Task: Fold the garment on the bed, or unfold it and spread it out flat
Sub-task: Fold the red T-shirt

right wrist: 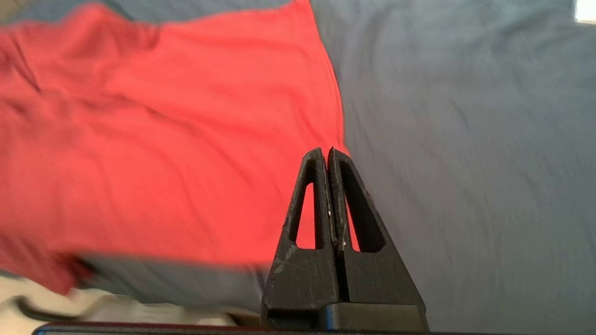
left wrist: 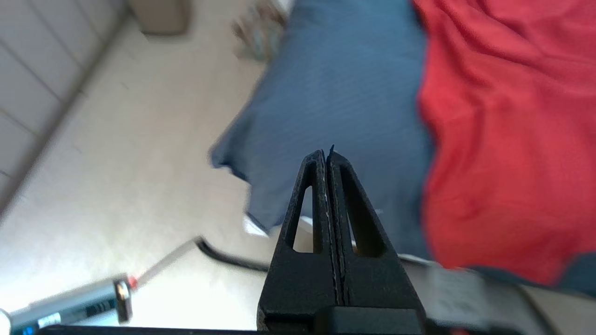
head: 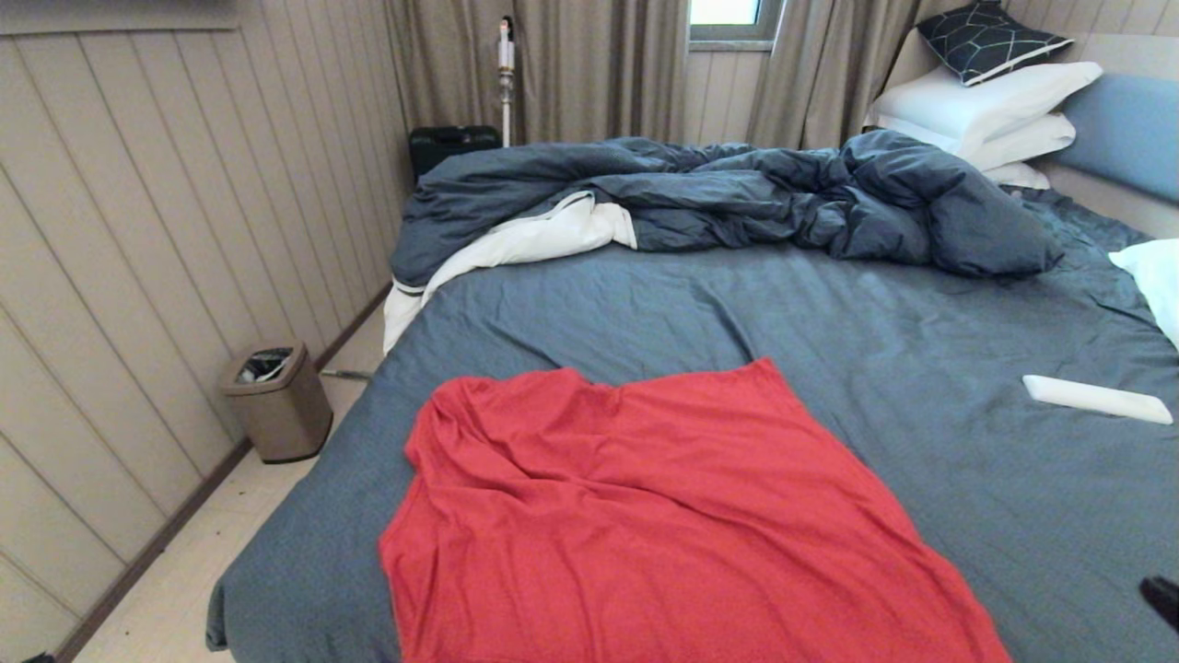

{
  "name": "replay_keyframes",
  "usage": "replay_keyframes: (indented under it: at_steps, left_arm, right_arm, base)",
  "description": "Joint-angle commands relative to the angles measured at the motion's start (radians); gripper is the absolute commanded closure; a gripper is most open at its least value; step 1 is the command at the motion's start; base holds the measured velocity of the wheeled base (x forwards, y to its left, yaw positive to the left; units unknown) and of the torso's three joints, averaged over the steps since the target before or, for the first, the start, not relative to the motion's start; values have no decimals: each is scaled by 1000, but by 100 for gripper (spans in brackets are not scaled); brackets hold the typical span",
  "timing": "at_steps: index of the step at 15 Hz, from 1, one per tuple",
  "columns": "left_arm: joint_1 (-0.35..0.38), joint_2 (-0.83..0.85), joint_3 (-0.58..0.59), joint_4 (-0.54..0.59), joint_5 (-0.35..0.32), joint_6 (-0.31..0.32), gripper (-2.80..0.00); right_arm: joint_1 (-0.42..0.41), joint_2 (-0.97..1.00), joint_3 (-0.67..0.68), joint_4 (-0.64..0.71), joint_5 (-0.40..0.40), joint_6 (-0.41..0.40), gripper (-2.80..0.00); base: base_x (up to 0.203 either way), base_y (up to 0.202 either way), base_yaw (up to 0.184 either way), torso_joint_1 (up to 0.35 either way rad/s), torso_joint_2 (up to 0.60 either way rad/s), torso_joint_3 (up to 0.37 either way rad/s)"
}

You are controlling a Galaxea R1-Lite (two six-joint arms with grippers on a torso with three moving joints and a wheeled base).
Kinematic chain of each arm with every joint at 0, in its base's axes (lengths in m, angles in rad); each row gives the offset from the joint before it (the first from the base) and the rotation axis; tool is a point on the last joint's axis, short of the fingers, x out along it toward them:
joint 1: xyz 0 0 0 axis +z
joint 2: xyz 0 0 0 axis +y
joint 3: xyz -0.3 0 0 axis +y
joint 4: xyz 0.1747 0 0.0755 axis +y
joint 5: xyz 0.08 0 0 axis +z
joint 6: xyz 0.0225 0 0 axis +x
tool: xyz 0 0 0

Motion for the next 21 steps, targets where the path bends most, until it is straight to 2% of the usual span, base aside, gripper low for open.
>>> replay_keyframes:
  at_steps: [1,3,5,7,10,11,12,15,19,21]
  left_arm:
    - [0,276,-153,49,-23,-10,0]
    - [-7,421,-307,208,-107,-28,0]
    - [-34,523,-382,338,-173,-54,0]
    - [-91,676,-405,397,-203,-81,0]
    - [-249,819,-389,402,-227,-149,0]
    - [-276,841,-380,373,-237,-170,-280]
    - [-294,858,-376,341,-241,-180,-280]
    - [-303,906,-374,278,-255,-188,-280]
    - [-303,927,-316,189,-259,-222,-280]
    - [-296,946,-281,121,-258,-229,-280]
  right_arm:
    - [1,236,-154,27,1,21,0]
    - [1,367,-307,171,2,84,0]
    - [-9,461,-372,294,8,129,0]
    - [-53,573,-388,360,39,148,0]
    - [-156,637,-353,392,135,138,0]
    - [-178,648,-344,394,172,129,-280]
    - [-195,662,-333,394,215,108,-280]
    - [-240,702,-324,390,265,45,-280]
    - [-244,669,-336,388,279,45,-280]
    - [-266,665,-351,388,321,50,-280]
  base:
    - [0,0,0,0,0,0]
    - [0,0,0,0,0,0]
    - [0,0,0,0,0,0]
    - [0,0,0,0,0,0]
    - [0,0,0,0,0,0]
    - [0,0,0,0,0,0]
    - [0,0,0,0,0,0]
    - [0,0,0,0,0,0]
    - [0,0,0,0,0,0]
    - [0,0,0,0,0,0]
